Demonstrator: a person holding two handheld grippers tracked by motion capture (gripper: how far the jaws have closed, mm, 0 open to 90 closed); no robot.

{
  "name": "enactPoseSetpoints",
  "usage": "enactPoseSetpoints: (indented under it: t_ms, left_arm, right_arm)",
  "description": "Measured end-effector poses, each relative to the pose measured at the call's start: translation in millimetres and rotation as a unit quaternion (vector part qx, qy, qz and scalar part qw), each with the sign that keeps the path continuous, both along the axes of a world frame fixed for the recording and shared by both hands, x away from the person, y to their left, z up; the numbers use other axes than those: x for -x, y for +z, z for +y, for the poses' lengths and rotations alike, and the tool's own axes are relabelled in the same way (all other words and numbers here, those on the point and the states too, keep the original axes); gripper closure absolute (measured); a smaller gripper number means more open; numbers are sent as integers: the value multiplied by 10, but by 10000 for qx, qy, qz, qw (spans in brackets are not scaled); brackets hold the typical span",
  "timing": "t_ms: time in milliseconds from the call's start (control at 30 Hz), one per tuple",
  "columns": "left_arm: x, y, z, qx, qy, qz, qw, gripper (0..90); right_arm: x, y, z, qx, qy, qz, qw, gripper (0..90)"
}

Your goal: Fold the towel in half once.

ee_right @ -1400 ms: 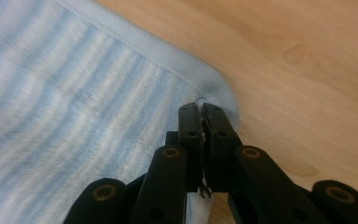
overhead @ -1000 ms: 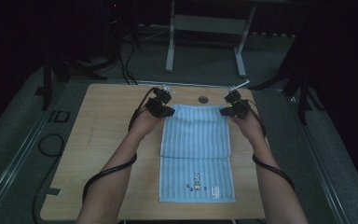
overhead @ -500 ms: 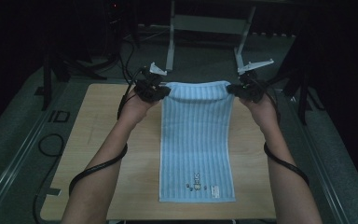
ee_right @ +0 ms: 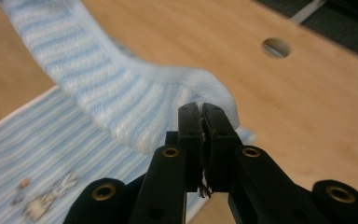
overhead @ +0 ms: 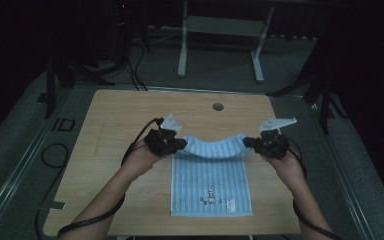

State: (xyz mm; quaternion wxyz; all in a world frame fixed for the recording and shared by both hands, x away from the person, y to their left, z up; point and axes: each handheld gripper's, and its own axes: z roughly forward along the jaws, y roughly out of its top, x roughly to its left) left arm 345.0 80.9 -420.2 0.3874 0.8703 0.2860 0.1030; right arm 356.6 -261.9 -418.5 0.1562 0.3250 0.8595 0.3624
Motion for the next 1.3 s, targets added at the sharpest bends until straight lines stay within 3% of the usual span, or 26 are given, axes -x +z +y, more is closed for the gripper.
enactPoseSetpoints:
  t_ms: [167, 200, 233, 300, 333, 400, 433, 467, 633, 667, 733, 800, 867, 900, 967, 1000, 1033, 1067, 1100, 1133, 1200, 1233, 1267, 1300]
  left_arm:
    - [242, -262, 11, 46, -138, 211, 9997, 846]
    - [280, -316, 27, 61, -112, 279, 9995, 847]
    - [336, -434, 75, 197, -61, 495, 9986, 847]
    - [360, -502, 78, 201, -37, 583, 9981, 847]
    - [382, -567, 72, 101, -58, 635, 9979, 847]
    - [416, -694, 61, 42, -128, 796, 9967, 846]
    - [437, -752, 51, 1, -172, 830, 9964, 843]
    - [445, -806, 52, -25, -199, 891, 9958, 843]
    - [427, -1026, 79, -39, -52, 1207, 9927, 843]
    - [426, -1066, 75, -135, -24, 1203, 9926, 843]
    - [428, -1132, 53, -255, -11, 1253, 9918, 844]
    - [415, -1166, 46, -225, 20, 1293, 9914, 844]
    - [401, -1146, 52, -171, 47, 1243, 9921, 844]
    - [393, -1095, 60, -118, 63, 1194, 9928, 844]
    - [437, -930, 88, 63, 30, 920, 9957, 843]
    - [490, -819, 109, 123, -40, 791, 9968, 838]
    - [545, -735, 128, 201, -103, 677, 9975, 838]
    - [618, -634, 164, 335, -255, 708, 9966, 831]
    - [703, -560, 200, 429, -472, 837, 9944, 747]
    - [791, -514, 233, 381, -681, 921, 9927, 747]
    - [937, -509, 307, 353, -933, 1035, 9896, 624]
    - [972, -540, 340, 391, -1022, 1124, 9876, 578]
    - [988, -579, 359, 364, -974, 1180, 9876, 550]
    - [987, -624, 365, 311, -885, 1233, 9879, 528]
  right_arm:
    - [302, -163, -44, -93, 154, 11, 9998, 866]
    - [428, -250, -95, -176, 158, 71, 9997, 866]
    - [483, -299, -120, -224, 168, 123, 9995, 866]
    - [555, -407, -156, -223, 170, 262, 9993, 865]
    - [555, -407, -156, -223, 170, 262, 9993, 865]
    - [589, -530, -171, -169, 214, 419, 9987, 866]
    - [591, -659, -180, -133, 187, 625, 9978, 865]
    - [591, -659, -180, -133, 187, 625, 9978, 865]
    - [583, -942, -155, -80, 187, 954, 9952, 865]
    - [562, -1037, -134, -28, 186, 1071, 9941, 865]
    - [548, -1082, -126, -29, 179, 1140, 9933, 864]
    - [538, -1121, -112, 12, 184, 1183, 9928, 865]
    - [511, -1149, -98, 19, 162, 1234, 9922, 865]
    - [505, -1063, -107, 31, 143, 1131, 9935, 865]
    - [517, -1004, -114, -28, 131, 1082, 9940, 865]
    - [654, -752, -147, -113, 156, 662, 9976, 863]
    - [654, -752, -147, -113, 156, 662, 9976, 863]
    - [737, -657, -165, -156, 187, 491, 9985, 859]
    - [1012, -449, -240, -429, 503, 383, 9971, 765]
    - [1012, -449, -240, -429, 503, 383, 9971, 765]
    - [1238, -386, -342, -746, 1080, 790, 9882, 652]
    - [1335, -393, -394, -691, 1027, 690, 9899, 617]
    - [1384, -420, -451, -654, 868, 659, 9919, 589]
    - [1380, -515, -549, -618, 535, 828, 9932, 566]
